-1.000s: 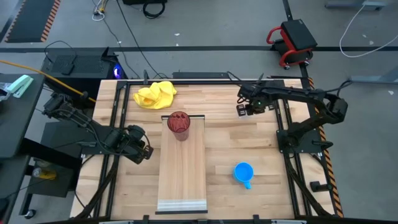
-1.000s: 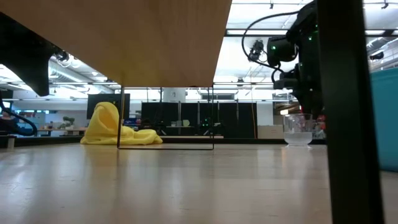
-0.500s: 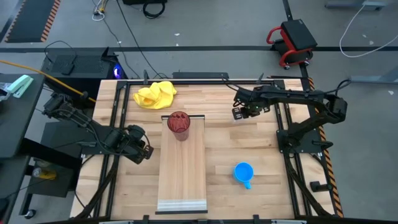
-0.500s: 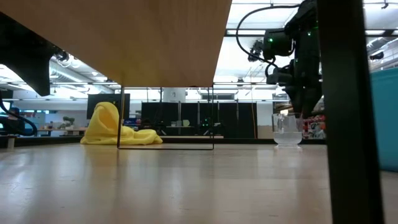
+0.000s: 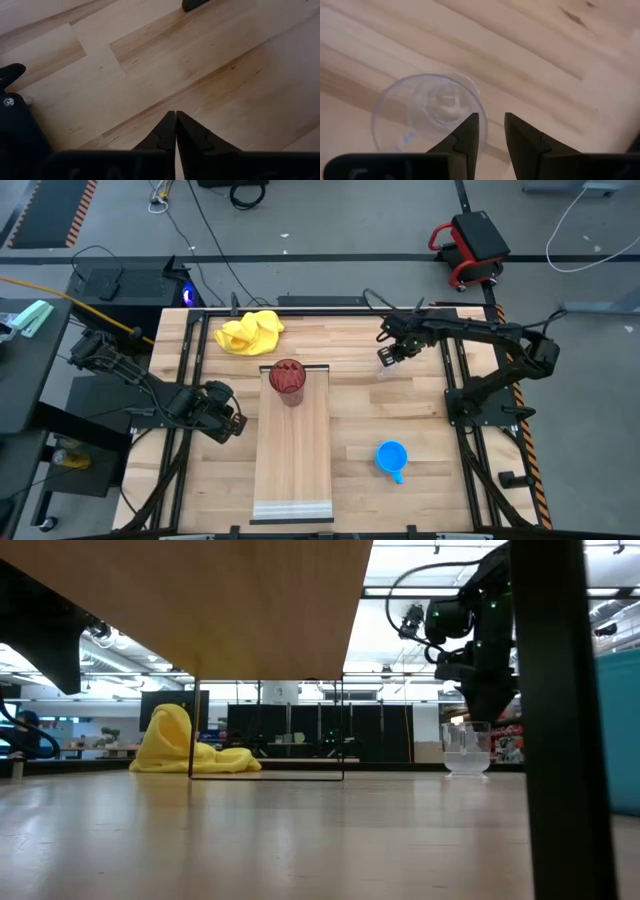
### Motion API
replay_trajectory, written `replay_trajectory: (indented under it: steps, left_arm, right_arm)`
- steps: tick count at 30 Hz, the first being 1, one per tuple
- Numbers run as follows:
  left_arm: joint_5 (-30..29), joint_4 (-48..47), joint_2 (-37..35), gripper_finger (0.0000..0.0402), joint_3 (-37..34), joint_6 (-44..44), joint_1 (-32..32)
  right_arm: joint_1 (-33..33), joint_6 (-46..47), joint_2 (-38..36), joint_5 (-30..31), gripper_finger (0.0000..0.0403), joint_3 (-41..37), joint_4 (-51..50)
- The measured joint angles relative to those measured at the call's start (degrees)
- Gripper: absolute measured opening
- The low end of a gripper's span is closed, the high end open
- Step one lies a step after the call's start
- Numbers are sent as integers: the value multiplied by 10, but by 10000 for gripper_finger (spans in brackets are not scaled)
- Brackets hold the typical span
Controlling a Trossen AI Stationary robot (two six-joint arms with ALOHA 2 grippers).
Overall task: Stack small to large cups/mugs on shelf
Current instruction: Move the transparent mug to the bottom right on the table
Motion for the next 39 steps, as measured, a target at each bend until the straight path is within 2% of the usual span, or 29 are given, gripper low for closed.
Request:
replay_trajectory:
  steps: [5,14,22,33,39]
  left_arm:
    - [0,0,0,9,0,0,0]
    - [0,0,0,26,0,0,0]
    - [0,0,0,10,0,-12,0]
    - [0,0,0,30,0,-12,0]
    - [0,0,0,20,0,-11,0]
  right_arm:
    - [-4,-45,0,-13,100,0,16]
    - [-19,-117,0,-14,100,0,16]
    - [-26,-154,4,-19,100,0,28]
    - [-24,-156,36,-25,100,0,33]
    - [-24,-122,35,-26,90,0,33]
